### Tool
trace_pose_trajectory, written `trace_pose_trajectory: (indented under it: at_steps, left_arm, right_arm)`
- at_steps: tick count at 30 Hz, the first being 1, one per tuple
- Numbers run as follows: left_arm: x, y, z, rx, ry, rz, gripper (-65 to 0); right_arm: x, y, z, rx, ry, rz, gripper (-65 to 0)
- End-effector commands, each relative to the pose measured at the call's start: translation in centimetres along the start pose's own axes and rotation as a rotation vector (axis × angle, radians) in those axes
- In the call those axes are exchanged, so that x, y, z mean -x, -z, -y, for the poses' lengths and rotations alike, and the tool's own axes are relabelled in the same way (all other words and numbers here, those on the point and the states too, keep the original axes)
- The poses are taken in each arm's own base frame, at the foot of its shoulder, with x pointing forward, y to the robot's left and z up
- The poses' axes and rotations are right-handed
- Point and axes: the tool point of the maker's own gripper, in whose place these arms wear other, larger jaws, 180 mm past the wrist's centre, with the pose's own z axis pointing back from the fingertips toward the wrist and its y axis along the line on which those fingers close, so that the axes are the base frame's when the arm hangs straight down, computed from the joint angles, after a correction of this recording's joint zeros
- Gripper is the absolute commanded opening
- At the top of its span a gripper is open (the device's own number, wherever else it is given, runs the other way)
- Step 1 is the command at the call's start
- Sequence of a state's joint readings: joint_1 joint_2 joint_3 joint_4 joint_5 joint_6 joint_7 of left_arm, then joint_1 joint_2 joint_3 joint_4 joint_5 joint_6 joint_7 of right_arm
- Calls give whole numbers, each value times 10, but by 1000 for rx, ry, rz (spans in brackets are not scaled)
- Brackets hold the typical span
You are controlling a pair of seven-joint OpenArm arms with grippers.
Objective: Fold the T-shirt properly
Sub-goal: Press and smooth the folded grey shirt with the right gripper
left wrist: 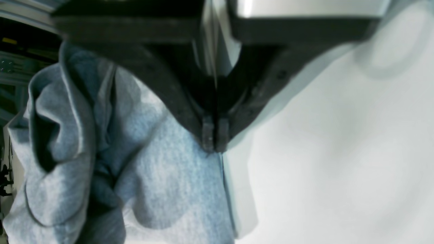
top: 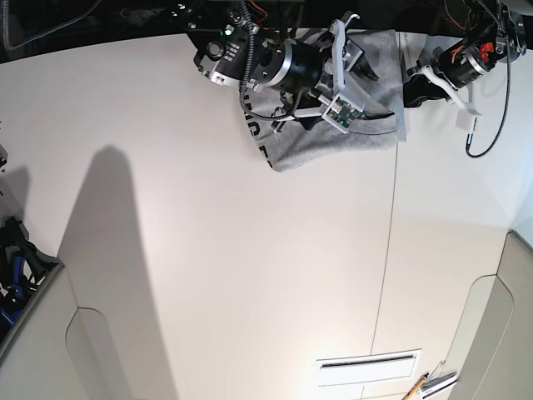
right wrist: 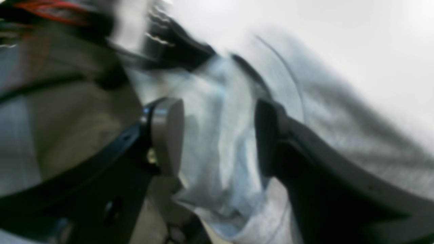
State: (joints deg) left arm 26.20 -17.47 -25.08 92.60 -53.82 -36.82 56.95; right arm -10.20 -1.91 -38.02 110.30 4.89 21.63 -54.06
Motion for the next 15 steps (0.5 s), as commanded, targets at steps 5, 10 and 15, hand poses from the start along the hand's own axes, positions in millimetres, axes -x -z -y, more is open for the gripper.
trace_pose_trajectory:
  at_steps: [5,10,15]
  left_arm:
    - [6,-3,-4,-19,12,-34,-650]
    - [5,-3,-3,-14,9,-30,-621]
    - [5,-3,-3,-13,9,-30,-621]
  right_arm:
    - [5,15,0,-15,-2,-24,-318]
    - [11,20,-8,-68,27,-34,-337]
    - [-6,18,-15,-140,47,19,-650]
